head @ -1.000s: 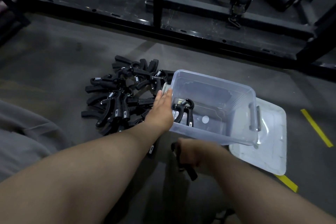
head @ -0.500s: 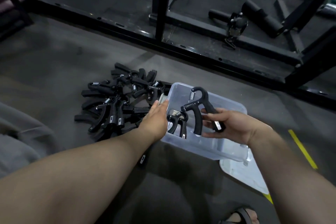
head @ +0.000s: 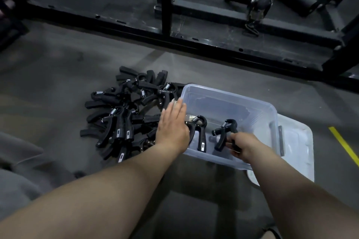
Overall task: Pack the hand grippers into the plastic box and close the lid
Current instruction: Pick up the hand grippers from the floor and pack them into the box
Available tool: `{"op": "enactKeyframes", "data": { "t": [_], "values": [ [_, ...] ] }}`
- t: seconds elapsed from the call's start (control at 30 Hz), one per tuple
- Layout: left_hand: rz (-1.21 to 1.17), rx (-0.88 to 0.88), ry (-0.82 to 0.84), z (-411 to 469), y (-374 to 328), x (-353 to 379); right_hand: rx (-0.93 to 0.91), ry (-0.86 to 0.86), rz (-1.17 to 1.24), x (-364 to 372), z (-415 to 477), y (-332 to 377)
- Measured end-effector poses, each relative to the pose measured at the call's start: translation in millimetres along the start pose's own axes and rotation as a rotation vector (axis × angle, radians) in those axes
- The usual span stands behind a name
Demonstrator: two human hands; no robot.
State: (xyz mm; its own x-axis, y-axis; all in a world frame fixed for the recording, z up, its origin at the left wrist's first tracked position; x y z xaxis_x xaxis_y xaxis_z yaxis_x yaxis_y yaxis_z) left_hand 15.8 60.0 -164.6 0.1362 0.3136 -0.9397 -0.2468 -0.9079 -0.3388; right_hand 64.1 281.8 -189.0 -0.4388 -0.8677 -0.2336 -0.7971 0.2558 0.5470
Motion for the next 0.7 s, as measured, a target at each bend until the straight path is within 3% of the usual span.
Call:
{"op": "enactKeyframes", "data": {
  "t": [0.2, 0.37, 0.7],
  "values": [
    [-0.068, -0.008, 0.030, 0.7, 4.2, 1.8, 0.097, 0.011, -0.050, 9.6, 24.0, -12.1],
    [-0.069, -0.003, 0.052, 0.5, 3.9, -0.3, -0.044, -0.096, -0.295, 12.8, 39.0, -5.6],
    [-0.059, -0.004, 0.042, 0.8, 3.9, 0.8, -0.086, -0.035, -0.580, 18.3, 49.0, -8.9]
  ]
}}
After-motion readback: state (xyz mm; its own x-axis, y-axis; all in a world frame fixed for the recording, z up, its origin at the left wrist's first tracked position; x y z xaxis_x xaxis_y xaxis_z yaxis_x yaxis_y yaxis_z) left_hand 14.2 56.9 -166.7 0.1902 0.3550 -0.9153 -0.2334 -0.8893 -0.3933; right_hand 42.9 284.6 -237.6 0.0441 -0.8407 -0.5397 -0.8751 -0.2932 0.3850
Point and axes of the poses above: each hand's wrist, its own z-axis towards the middle knuckle, its own x-axis out of the palm, y = z × x, the point moved 2 cm from there along z, towards the middle knuckle, and after that the axes turned 7 degrees about z, right-handed, at the moved point
